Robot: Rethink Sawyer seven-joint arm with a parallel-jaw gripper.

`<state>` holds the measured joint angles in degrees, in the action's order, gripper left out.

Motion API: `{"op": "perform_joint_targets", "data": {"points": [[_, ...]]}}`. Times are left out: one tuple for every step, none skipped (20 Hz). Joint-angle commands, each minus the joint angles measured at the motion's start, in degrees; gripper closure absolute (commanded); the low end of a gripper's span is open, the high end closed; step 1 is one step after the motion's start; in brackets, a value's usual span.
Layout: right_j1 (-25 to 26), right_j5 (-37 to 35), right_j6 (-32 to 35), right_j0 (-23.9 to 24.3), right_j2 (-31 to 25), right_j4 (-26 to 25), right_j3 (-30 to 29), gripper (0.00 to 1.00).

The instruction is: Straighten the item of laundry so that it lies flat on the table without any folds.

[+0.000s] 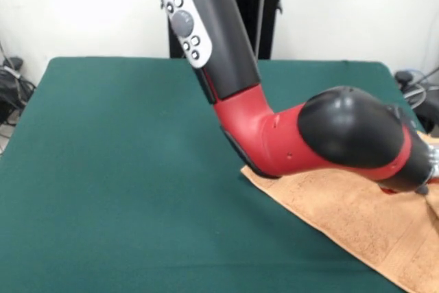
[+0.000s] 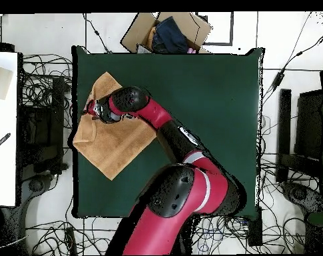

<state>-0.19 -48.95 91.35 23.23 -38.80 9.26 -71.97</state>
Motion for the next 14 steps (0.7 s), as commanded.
{"op": "perform_joint_targets", "data": {"points": [[5.2, -8.8, -14.7, 1.8, -2.7, -3.8, 7.0, 0.0], [5.3, -9.5, -14.8, 1.7, -2.4, -3.9, 7.7, 0.0], [5.7, -10.1, -15.3, 1.8, -2.6, -3.8, 8.4, 0.0], [5.8, -10.7, -15.4, 1.8, -2.3, -3.9, 8.9, 0.0], [6.0, -11.2, -15.7, 1.8, -2.2, -3.9, 9.5, 0.0], [6.2, -11.6, -15.9, 1.8, -2.2, -3.9, 9.9, 0.0], [6.5, -12.1, -16.1, 1.8, -2.2, -3.8, 10.3, 0.0], [6.7, -12.6, -16.4, 1.8, -2.2, -3.8, 10.9, 0.0], [6.9, -13.1, -16.5, 1.8, -2.1, -3.8, 11.3, 0.0], [7.0, -13.6, -16.6, 1.8, -2.1, -3.8, 11.8, 0.0], [7.2, -14.0, -16.7, 1.8, -2.0, -3.8, 12.2, 0.0], [7.3, -14.7, -16.8, 1.6, -1.9, -4.0, 12.9, 0.0], [7.3, -14.9, -16.8, 1.7, -1.9, -4.0, 13.1, 0.0], [7.5, -15.0, -17.0, 1.7, -1.9, -4.1, 13.2, 0.0]]}}
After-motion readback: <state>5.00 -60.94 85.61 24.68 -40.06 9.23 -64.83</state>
